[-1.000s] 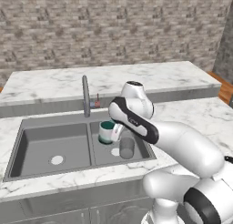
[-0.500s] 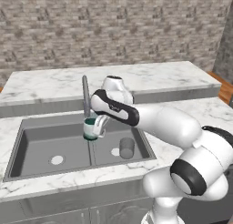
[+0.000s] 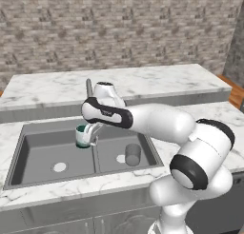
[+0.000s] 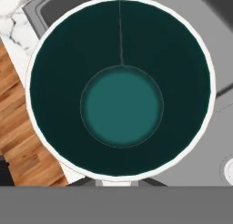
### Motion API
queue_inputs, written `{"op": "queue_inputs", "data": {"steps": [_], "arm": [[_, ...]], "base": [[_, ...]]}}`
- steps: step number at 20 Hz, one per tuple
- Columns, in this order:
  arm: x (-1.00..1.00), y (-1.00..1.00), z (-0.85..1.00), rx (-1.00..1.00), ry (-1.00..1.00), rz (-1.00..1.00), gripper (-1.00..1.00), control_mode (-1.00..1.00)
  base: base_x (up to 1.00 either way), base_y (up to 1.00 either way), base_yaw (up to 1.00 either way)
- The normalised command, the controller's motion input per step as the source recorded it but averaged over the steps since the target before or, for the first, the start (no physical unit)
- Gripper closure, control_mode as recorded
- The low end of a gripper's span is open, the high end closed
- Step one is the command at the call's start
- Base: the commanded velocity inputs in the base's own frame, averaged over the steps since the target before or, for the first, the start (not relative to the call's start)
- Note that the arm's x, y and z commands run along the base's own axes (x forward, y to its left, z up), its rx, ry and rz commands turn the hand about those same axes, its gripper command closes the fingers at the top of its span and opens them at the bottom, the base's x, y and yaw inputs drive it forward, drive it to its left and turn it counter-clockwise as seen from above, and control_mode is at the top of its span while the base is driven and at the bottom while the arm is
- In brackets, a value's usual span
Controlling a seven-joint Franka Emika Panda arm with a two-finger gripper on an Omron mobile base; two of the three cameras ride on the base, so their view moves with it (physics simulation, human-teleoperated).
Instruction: Move any existing items from the left basin to the right basin for drying. Then move the mug from the counter to the left basin of the sink for washing.
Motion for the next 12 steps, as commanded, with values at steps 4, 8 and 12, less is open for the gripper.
{"op": "queue_inputs", "data": {"steps": [4, 8, 12], "arm": [[0.00, 0.28, -0.21, 0.00, -0.01, -0.12, 1.00, -1.00], [0.00, 0.31, -0.20, 0.00, -0.01, -0.14, 1.00, -1.00], [0.00, 0.28, -0.29, -0.02, -0.07, -0.14, 1.00, -1.00]], "base": [[0.00, 0.00, 0.00], [0.00, 0.00, 0.00], [0.00, 0.00, 0.00]]}}
